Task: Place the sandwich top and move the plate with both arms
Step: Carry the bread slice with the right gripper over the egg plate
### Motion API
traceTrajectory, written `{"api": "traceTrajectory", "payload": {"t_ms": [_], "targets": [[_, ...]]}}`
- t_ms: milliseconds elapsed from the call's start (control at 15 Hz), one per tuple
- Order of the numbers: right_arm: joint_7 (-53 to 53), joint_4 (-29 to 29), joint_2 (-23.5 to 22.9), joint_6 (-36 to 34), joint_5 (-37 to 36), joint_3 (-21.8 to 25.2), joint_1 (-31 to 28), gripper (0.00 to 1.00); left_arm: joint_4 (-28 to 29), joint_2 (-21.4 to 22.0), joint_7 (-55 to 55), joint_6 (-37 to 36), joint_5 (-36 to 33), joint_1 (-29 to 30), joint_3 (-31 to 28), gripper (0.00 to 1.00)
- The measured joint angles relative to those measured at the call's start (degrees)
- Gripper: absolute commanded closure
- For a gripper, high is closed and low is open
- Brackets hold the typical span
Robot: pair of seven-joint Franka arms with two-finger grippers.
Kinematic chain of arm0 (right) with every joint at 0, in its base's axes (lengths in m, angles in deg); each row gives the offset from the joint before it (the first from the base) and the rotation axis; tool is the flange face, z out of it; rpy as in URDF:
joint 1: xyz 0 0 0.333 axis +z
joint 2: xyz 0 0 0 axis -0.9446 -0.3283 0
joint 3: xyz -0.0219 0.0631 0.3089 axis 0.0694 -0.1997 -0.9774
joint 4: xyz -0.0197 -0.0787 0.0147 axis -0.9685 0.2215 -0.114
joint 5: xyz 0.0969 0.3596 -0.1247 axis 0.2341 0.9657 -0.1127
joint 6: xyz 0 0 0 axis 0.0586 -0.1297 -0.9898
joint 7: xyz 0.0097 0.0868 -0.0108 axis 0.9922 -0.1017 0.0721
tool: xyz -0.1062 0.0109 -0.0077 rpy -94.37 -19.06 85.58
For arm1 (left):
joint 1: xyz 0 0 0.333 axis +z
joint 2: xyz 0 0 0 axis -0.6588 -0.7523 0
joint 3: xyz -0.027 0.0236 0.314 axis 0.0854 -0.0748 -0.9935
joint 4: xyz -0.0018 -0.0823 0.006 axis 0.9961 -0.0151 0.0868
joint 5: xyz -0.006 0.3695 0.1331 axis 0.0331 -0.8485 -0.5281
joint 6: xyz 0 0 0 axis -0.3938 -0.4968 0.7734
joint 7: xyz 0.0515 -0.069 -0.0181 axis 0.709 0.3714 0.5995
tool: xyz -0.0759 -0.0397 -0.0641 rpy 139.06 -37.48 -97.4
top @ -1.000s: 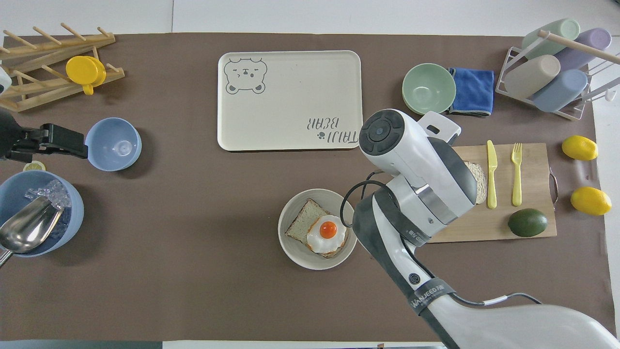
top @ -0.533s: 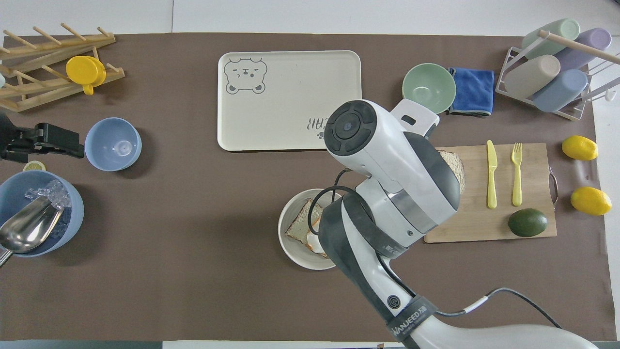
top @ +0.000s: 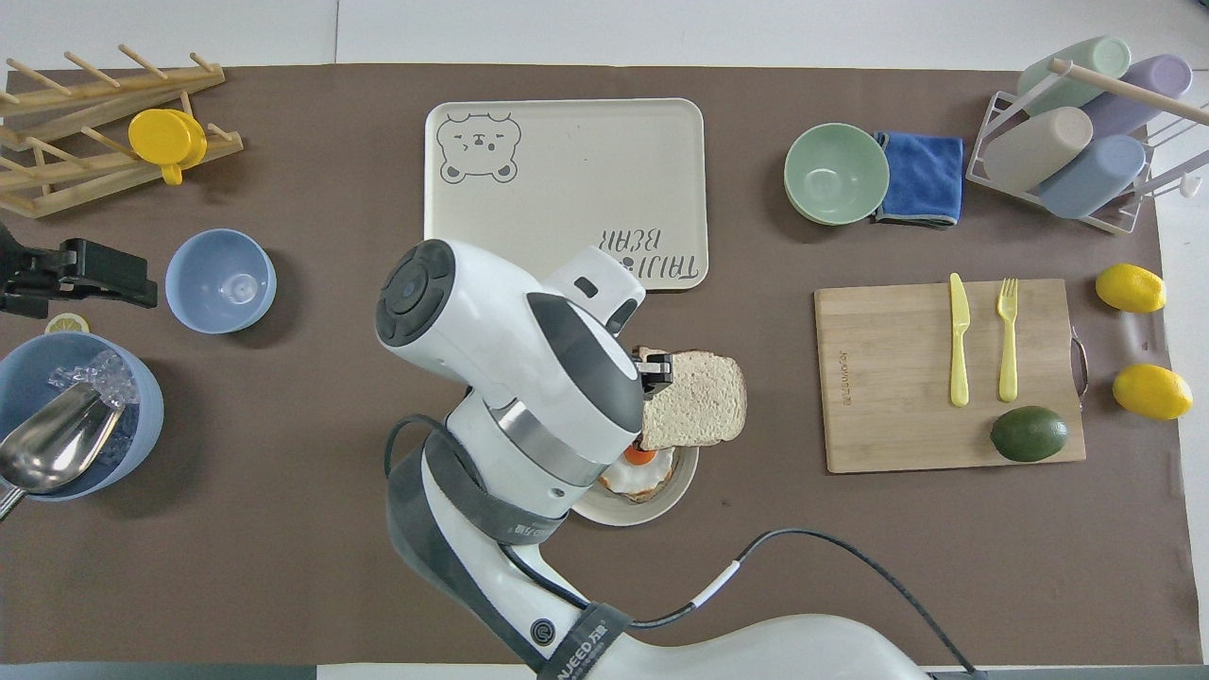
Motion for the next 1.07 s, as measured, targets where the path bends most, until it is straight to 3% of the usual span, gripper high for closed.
{"api": "traceTrajectory", "payload": {"t_ms": [333, 533, 733, 1067], "targets": [[-6.74, 0.3, -1.34, 0.51, 5.6, 0.77, 0.79, 1.0, 0.05, 0.0, -0.02, 0.02, 0.0, 0.78, 0.0, 0.0], [-8.28, 0.13, -1.62, 5.09, 8.33, 0.87, -0.32, 1.0, 0.14, 0.0, -0.02, 0.17, 0.0, 0.81, 0.0, 0.0], [-8.32, -1.59, -2.27, 10.55, 9.29, 0.76, -0.1, 1.0, 0.18, 0.0, -0.02, 0.29, 0.0, 0.81, 0.0, 0.0], [-8.46, -3.79, -2.64, 11.52, 9.33, 0.82, -0.28, 1.0, 0.27, 0.0, -0.02, 0.38, 0.0, 0.84, 0.0, 0.0]]}}
